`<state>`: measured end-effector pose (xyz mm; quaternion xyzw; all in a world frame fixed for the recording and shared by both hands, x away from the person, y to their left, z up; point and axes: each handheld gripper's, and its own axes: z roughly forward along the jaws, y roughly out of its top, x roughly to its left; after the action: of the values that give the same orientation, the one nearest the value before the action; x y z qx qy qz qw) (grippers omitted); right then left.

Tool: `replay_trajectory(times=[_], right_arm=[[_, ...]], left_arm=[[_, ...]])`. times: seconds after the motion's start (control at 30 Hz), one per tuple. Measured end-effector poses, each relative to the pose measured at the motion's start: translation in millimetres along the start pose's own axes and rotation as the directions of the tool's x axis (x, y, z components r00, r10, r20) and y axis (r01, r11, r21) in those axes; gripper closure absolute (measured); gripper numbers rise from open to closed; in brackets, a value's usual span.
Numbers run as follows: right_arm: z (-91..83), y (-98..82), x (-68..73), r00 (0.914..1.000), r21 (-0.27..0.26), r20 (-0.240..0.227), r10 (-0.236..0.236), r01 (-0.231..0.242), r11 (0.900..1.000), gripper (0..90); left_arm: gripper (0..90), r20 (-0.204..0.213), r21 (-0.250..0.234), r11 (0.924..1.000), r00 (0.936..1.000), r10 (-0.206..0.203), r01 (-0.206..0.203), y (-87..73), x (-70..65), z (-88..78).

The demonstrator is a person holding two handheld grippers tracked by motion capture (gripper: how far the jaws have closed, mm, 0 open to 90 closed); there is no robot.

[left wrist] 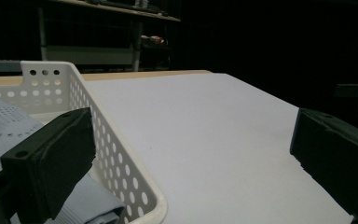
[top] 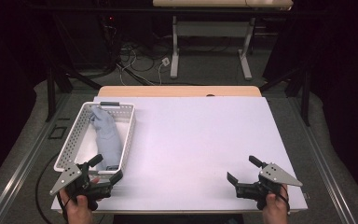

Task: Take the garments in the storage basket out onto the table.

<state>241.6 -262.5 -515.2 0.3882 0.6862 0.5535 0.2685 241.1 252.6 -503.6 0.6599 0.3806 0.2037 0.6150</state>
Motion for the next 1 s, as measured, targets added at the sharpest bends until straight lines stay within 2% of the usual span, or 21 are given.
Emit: replay_trajectory(times=[0.27,0.3,0.5,0.6,0.7,0.77,0.87,1.0], right_arm=[[2.1,-2.6,-1.5,1.0,0.013,0.0,0.001,-0.001,1.0,0.0],[2.5,-2.8,-1.7,1.0,0.013,-0.003,0.004,-0.004,1.0,0.0],[4.4,-4.2,-0.6,0.9999,0.021,-0.007,0.015,-0.015,1.0,0.0],[5.7,-5.6,-1.1,0.9999,0.024,-0.005,0.011,-0.011,1.0,0.0],[5.7,-5.8,-0.9,0.9998,0.033,0.002,0.019,-0.019,0.999,0.0],[7.6,-6.4,-1.7,0.9997,0.03,-0.003,0.024,-0.024,0.999,0.0],[8.0,-7.5,-1.6,0.9996,0.036,-0.001,0.029,-0.029,0.999,0.0],[7.8,-8.1,-3.1,0.9996,0.038,-0.001,0.027,-0.027,0.999,0.0]], left_arm=[[0.3,-0.034,0.001,0.9995,0.9989,-0.031,0.031,1.7,5.7,-2.7],[0.4,-0.053,-0.01,0.9985,0.9971,-0.055,0.054,2.3,7.1,-3.7],[0.3,-0.103,-0.021,0.9969,0.9916,-0.078,0.076,8.3,8.3,-5.0],[0.4,-0.117,-0.015,0.9981,0.9913,-0.061,0.059,13.9,7.6,-5.2],[0.4,-0.117,-0.017,0.9978,0.991,-0.066,0.065,18.3,7.1,-4.8],[0.4,-0.148,0.0,0.9976,0.9867,-0.068,0.069,25.6,5.4,-3.7],[0.4,-0.162,0.015,0.9972,0.9843,-0.07,0.073,32.4,3.5,-3.2],[0.5,-0.16,0.029,0.9967,0.9846,-0.07,0.076,41.7,3.6,-1.0]])
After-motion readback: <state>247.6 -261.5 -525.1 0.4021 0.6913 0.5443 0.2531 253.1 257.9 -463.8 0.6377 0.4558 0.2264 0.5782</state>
